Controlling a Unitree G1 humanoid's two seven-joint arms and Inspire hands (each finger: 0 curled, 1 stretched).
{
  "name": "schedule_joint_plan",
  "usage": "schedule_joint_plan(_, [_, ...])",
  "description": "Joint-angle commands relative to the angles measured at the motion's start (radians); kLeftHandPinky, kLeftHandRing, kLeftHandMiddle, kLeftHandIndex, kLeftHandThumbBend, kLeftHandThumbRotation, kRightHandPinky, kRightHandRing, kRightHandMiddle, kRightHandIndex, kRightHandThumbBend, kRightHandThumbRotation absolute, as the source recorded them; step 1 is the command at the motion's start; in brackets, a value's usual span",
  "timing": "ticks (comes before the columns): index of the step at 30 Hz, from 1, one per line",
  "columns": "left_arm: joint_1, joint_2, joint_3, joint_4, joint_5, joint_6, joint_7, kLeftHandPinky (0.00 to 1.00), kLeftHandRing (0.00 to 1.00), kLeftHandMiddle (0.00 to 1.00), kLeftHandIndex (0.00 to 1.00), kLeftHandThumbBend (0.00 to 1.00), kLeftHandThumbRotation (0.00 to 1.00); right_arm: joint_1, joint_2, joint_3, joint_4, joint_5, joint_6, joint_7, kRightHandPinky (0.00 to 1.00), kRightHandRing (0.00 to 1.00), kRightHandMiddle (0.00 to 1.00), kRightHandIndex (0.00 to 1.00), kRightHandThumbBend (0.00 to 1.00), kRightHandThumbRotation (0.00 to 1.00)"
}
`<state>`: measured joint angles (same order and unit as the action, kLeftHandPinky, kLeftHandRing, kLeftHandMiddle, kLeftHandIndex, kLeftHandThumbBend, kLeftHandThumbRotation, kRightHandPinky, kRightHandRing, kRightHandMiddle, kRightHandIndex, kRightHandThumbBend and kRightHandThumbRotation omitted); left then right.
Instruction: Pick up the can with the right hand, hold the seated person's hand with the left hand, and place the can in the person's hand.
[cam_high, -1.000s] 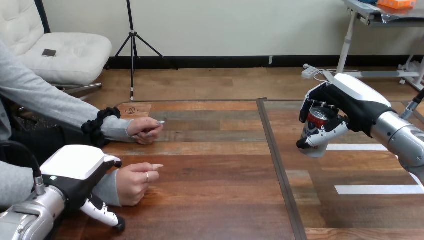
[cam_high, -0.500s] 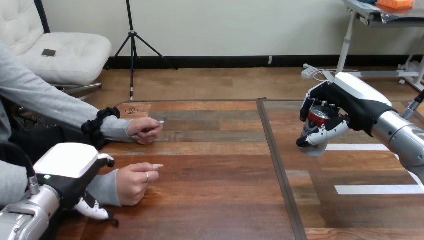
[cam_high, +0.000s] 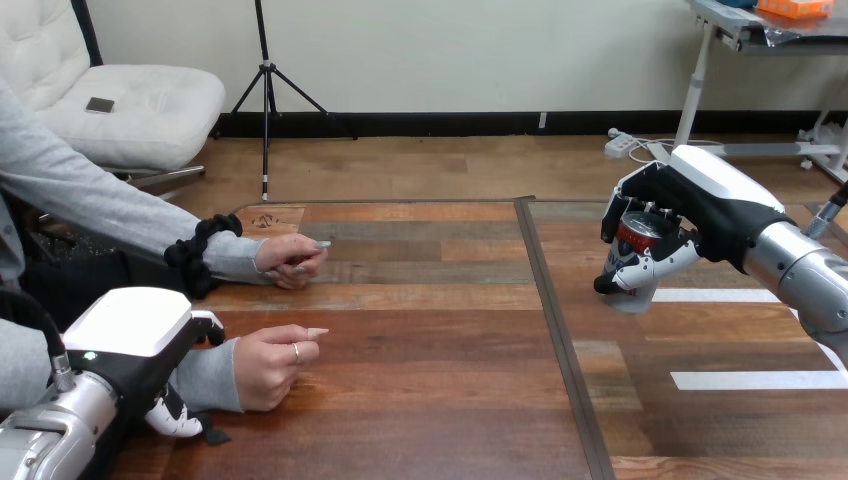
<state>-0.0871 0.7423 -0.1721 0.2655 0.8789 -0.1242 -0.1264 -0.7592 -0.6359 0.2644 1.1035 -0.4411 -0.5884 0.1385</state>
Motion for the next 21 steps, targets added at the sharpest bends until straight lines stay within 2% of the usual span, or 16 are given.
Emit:
schedule_joint_plan(1, [-0.041,0.032,-0.014,0.016,0.013,0.015,0.003,0.68,0.73,0.75,0.73,1.00,0.13,-0.035,-0.034,-0.040,-0.044,0.028,-0.013,-0.007,0.33,0.37,0.41,0.42,0.75,0.00])
schedule_joint_plan(12, [-0.045,0.036,-0.022,0.032,0.029,0.011,0.033,0.62,0.68,0.71,0.70,1.00,0.14,-0.035,-0.037,-0.040,-0.043,0.026,-0.019,-0.012,0.33,0.37,0.41,0.42,0.75,0.00])
schedule_joint_plan(21, [-0.048,0.048,-0.035,0.026,0.048,0.020,0.011,0.64,0.69,0.71,0.70,1.00,0.17,-0.036,-0.038,-0.044,-0.038,0.034,-0.022,-0.005,0.33,0.36,0.41,0.42,0.75,0.00])
